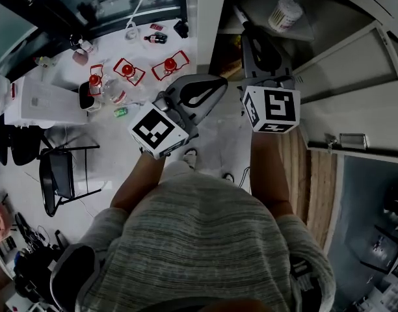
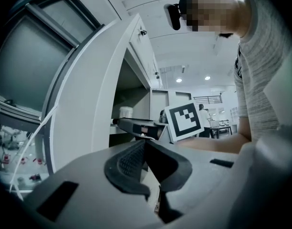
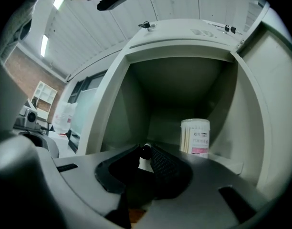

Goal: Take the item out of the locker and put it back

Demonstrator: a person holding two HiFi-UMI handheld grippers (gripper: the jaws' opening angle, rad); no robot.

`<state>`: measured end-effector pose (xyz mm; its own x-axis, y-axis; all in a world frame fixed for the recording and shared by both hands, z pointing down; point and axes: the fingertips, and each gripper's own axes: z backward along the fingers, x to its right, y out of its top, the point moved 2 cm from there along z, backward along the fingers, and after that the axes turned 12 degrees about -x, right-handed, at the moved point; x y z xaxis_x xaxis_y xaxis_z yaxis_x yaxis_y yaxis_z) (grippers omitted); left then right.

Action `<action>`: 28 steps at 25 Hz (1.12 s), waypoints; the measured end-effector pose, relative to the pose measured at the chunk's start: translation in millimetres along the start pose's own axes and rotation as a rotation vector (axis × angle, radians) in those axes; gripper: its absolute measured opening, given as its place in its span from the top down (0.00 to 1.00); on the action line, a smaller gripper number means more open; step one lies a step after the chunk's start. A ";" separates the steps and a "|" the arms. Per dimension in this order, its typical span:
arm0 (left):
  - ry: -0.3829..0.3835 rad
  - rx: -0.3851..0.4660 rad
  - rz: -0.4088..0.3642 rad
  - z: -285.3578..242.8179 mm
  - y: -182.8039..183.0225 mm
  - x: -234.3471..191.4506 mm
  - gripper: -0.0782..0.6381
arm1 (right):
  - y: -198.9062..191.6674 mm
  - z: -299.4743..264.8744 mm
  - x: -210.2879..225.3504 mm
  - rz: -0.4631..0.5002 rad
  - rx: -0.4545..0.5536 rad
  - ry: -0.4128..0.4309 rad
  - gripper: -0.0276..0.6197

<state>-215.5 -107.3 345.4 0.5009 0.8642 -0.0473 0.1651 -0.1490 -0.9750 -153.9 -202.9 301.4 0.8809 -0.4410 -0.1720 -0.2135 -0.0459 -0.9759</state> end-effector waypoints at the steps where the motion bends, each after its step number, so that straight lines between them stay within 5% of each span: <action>1: 0.002 0.000 0.002 0.3 -0.3 -1.3 0.88 | -1.1 -2.6 -0.6 0.005 -0.004 -0.001 0.83; 11: 0.004 0.012 0.008 -1.1 -0.9 -3.1 0.88 | -6.3 -11.8 -4.7 0.038 -0.017 0.004 0.83; 16: 0.006 0.009 0.003 -0.7 -0.3 0.5 0.88 | -6.5 -10.5 -10.2 0.022 -0.030 0.036 0.67; 28: 0.011 0.043 -0.008 1.5 8.5 17.8 0.88 | 4.0 45.5 -8.5 -0.039 0.027 0.057 0.67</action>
<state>-206.4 -92.4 336.0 0.5093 0.8597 -0.0373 0.1326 -0.1213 -0.9837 -142.9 -158.6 292.8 0.8627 -0.4895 -0.1267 -0.1676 -0.0404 -0.9850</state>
